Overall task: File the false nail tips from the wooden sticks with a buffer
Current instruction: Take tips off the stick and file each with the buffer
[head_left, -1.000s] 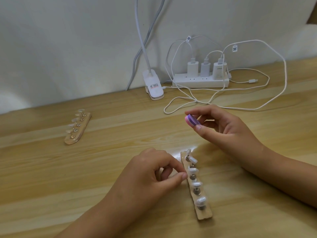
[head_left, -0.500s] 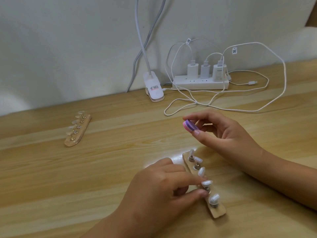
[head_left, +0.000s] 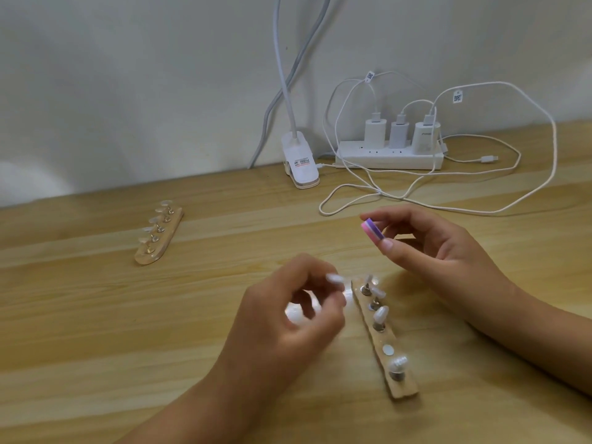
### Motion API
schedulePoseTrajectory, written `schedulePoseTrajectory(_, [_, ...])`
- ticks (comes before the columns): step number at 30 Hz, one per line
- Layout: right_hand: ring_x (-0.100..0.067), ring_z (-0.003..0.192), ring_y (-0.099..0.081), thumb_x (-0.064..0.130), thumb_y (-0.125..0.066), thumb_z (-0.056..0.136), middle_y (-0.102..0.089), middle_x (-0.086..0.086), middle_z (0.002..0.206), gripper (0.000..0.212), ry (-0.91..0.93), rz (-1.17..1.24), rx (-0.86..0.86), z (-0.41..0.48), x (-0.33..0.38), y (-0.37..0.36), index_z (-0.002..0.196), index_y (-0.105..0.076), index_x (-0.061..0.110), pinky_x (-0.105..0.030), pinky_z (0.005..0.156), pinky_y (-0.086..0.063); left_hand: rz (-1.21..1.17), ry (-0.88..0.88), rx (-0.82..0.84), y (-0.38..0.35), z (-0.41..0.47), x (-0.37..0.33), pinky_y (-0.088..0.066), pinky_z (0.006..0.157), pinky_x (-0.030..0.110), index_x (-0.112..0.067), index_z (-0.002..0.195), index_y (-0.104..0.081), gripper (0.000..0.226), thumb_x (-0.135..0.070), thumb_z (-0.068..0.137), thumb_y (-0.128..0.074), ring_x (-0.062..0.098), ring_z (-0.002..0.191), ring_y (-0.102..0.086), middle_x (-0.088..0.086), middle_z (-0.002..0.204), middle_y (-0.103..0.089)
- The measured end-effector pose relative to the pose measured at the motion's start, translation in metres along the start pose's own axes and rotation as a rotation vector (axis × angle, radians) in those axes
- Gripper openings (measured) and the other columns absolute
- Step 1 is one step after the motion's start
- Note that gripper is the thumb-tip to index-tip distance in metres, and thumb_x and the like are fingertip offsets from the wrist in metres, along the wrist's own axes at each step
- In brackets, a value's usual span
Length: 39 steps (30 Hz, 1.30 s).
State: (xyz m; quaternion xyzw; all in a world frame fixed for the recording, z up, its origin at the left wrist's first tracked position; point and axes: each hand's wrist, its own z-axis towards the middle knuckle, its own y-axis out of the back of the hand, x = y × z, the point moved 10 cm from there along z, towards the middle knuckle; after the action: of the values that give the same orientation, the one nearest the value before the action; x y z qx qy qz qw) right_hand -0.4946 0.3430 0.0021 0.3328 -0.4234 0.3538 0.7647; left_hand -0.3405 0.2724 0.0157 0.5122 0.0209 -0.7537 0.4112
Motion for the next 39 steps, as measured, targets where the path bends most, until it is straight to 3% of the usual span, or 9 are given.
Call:
schedulePoseTrajectory(2, [-0.017,0.099,-0.063,0.028,-0.066,0.086,-0.065,0.007,0.106,0.027,0.086,-0.031,0.032,-0.007,0.014,-0.008,0.113,-0.069,0.031,-0.023,0.087,-0.051,-0.222,0.241,0.01,-0.004,0.003,0.03,-0.051,0.071,0.021,-0.033,0.081,-0.065,0.008,-0.033,0.073,-0.063,0.01,0.074,-0.066,-0.006,0.075,-0.07])
schedulePoseTrajectory(5, [-0.023,0.1,-0.06,0.017,-0.065,0.089,-0.062,0.006,0.108,0.028,0.224,-0.138,0.098,-0.016,0.029,-0.025,0.117,-0.067,0.02,-0.03,0.086,-0.05,-0.254,0.348,0.027,-0.007,0.007,0.046,-0.049,0.072,0.015,-0.035,0.079,-0.072,0.014,-0.025,0.075,-0.063,0.004,0.074,-0.064,-0.005,0.075,-0.072])
schedulePoseTrajectory(8, [-0.02,0.104,-0.059,0.006,-0.063,0.087,-0.06,0.003,0.109,0.033,0.235,-0.198,0.109,-0.015,0.028,-0.027,0.116,-0.066,0.019,-0.026,0.087,-0.047,-0.253,0.317,0.07,-0.009,0.008,0.044,-0.045,0.069,0.01,-0.036,0.089,-0.076,0.017,-0.028,0.081,-0.063,-0.002,0.073,-0.062,-0.013,0.073,-0.069])
schedulePoseTrajectory(20, [-0.019,0.114,-0.059,0.01,-0.061,0.094,-0.06,0.001,0.116,0.028,0.383,-0.352,0.179,-0.024,0.043,-0.04,0.119,-0.068,0.018,-0.024,0.095,-0.044,-0.158,0.219,0.098,-0.014,0.007,0.038,-0.048,0.07,0.014,-0.041,0.09,-0.073,0.011,-0.04,0.084,-0.064,-0.001,0.072,-0.063,-0.014,0.071,-0.068])
schedulePoseTrajectory(24, [-0.017,0.116,-0.059,0.009,-0.062,0.091,-0.062,0.005,0.116,0.032,0.239,-0.225,0.145,-0.017,0.03,-0.03,0.118,-0.068,0.024,-0.031,0.096,-0.049,-0.147,0.228,0.086,-0.013,0.005,0.039,-0.049,0.071,0.014,-0.035,0.092,-0.075,0.013,-0.038,0.085,-0.064,0.0,0.072,-0.064,-0.012,0.07,-0.069])
schedulePoseTrajectory(30, [-0.022,0.115,-0.06,0.013,-0.066,0.092,-0.062,0.002,0.115,0.027,0.215,-0.137,0.175,-0.018,0.029,-0.035,0.116,-0.069,0.023,-0.029,0.096,-0.048,-0.162,0.219,0.074,-0.011,0.005,0.035,-0.047,0.068,0.012,-0.036,0.089,-0.075,0.014,-0.04,0.083,-0.064,0.0,0.071,-0.064,-0.011,0.071,-0.069])
schedulePoseTrajectory(34, [-0.021,0.118,-0.059,0.006,-0.065,0.091,-0.062,-0.002,0.118,0.025,0.107,-0.071,0.162,-0.015,0.019,-0.032,0.112,-0.07,0.019,-0.04,0.101,-0.05,-0.149,0.225,0.079,-0.013,0.005,0.036,-0.046,0.067,0.01,-0.033,0.088,-0.075,0.015,-0.038,0.081,-0.063,-0.001,0.07,-0.064,-0.014,0.069,-0.068])
schedulePoseTrajectory(36, [-0.023,0.121,-0.057,0.014,-0.065,0.088,-0.062,0.003,0.119,0.025,0.136,-0.094,0.191,-0.02,0.024,-0.037,0.109,-0.072,0.024,-0.042,0.101,-0.048,-0.14,0.216,0.089,-0.013,0.005,0.035,-0.045,0.067,0.011,-0.039,0.087,-0.074,0.013,-0.04,0.082,-0.063,-0.002,0.069,-0.063,-0.016,0.069,-0.068])
schedulePoseTrajectory(39, [-0.021,0.121,-0.058,0.03,-0.065,0.084,-0.063,0.006,0.119,0.023,0.1,-0.049,0.173,-0.02,0.025,-0.035,0.106,-0.074,0.028,-0.035,0.1,-0.048,-0.145,0.223,0.095,-0.013,0.005,0.036,-0.046,0.068,0.011,-0.039,0.088,-0.075,0.015,-0.044,0.082,-0.063,-0.001,0.07,-0.064,-0.014,0.069,-0.069])
